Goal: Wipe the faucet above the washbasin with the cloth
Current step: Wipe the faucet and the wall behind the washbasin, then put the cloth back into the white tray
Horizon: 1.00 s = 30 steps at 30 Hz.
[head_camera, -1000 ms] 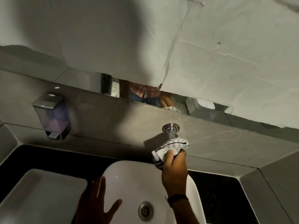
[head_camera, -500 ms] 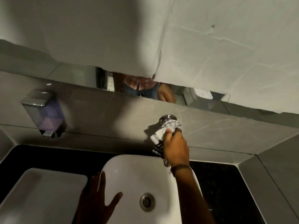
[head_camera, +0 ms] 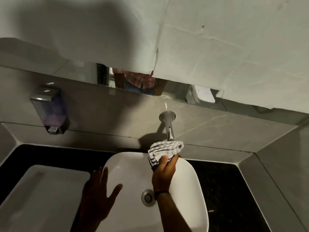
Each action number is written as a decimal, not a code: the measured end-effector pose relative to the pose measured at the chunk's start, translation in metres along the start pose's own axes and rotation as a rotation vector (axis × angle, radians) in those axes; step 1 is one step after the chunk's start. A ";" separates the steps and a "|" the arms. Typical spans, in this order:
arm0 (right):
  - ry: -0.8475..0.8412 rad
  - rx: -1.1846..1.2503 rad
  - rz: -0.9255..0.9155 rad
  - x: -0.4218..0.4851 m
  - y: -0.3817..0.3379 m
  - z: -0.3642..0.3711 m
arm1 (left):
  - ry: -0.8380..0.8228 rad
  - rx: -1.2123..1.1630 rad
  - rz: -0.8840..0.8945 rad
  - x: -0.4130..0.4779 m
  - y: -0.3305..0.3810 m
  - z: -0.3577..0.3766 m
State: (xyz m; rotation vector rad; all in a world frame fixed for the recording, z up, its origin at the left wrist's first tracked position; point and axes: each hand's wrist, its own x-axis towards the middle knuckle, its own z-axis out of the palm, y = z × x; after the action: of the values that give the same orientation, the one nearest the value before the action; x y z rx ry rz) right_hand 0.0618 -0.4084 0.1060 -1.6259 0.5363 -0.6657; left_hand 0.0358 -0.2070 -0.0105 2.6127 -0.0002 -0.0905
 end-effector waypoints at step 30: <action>-0.794 0.166 0.676 -0.175 0.026 0.039 | -0.508 -0.710 -0.052 -0.082 -0.106 -0.177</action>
State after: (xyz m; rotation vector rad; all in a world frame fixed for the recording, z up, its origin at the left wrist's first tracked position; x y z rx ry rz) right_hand -0.0382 -0.2662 0.0552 -1.2924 0.3794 0.4248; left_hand -0.0362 -0.0250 0.0945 1.8245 -0.0670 -0.6450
